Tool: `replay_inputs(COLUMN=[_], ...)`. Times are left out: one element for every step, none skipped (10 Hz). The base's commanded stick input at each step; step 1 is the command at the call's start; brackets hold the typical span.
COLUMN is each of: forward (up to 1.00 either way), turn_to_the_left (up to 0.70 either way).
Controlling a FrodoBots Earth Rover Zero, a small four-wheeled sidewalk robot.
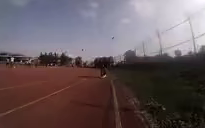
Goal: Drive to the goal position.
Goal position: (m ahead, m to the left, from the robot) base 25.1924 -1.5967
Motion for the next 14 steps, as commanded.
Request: replay_inputs(forward=[0.5, 0.5, 0.5, 0.5, 0.5, 0.5, 0.5, 0.5, 0.5, 0.5, 0.5, 0.5, 0.5, 0.5], turn_to_the_left=[0.5, 0.5, 0.5, 0.5, 0.5, 0.5, 0.5, 0.5, 0.5, 0.5, 0.5, 0.23, 0.0, 0.0])
